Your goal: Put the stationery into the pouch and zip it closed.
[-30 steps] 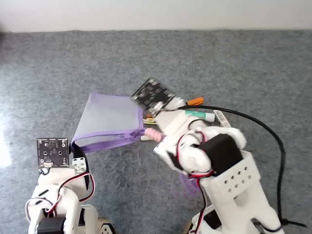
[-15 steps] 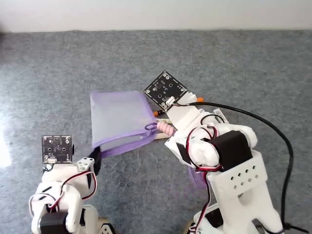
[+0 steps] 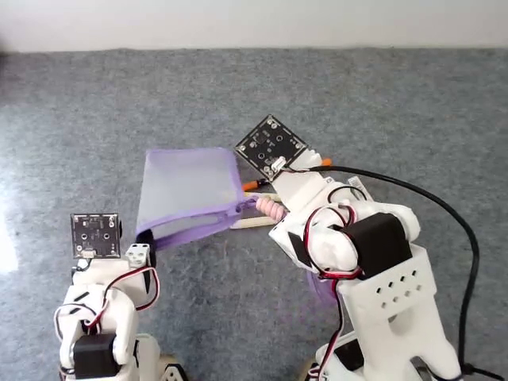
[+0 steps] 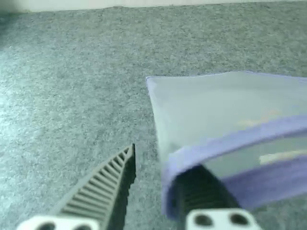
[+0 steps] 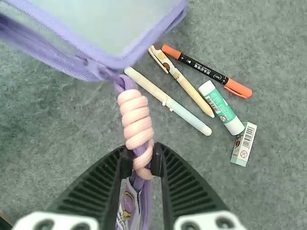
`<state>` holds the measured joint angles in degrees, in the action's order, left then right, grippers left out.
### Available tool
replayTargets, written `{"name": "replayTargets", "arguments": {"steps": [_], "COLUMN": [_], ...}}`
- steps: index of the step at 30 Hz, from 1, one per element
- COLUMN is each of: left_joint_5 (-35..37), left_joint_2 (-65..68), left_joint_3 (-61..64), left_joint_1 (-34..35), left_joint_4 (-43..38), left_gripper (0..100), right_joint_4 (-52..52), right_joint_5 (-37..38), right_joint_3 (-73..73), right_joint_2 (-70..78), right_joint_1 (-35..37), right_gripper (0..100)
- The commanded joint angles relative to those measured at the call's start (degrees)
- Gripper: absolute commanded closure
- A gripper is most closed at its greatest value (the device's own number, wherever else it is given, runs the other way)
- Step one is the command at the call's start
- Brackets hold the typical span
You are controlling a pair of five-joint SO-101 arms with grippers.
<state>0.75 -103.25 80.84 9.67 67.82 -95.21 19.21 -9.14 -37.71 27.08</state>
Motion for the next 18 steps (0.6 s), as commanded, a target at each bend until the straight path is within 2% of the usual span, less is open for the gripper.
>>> {"name": "replayTargets", "arguments": {"steps": [1,5,8,13,18], "left_joint_5": [0.4,-0.4,-4.8,-5.7,-5.7], "left_joint_2": [-0.1,0.3,0.3,0.3,0.3], "left_joint_3": [-5.1,-10.0,-12.3,-16.1,-18.2], "left_joint_1": [-0.2,-0.3,-0.2,0.1,0.1], "left_joint_4": [-1.1,-0.4,4.2,11.2,11.9], "left_gripper": [99,99,99,99,99], "right_joint_4": [6.0,10.6,10.6,10.8,10.9], "right_joint_5": [-2.2,-8.6,-11.7,-13.2,-13.3], "right_joint_3": [3.3,3.0,3.0,3.0,2.9], "right_joint_2": [-1.3,-0.7,-0.7,-0.7,-0.7], "right_joint_1": [-2.7,-5.1,-5.8,-8.0,-8.2], "right_gripper": [99.1,99.1,99.1,99.1,99.1]}}
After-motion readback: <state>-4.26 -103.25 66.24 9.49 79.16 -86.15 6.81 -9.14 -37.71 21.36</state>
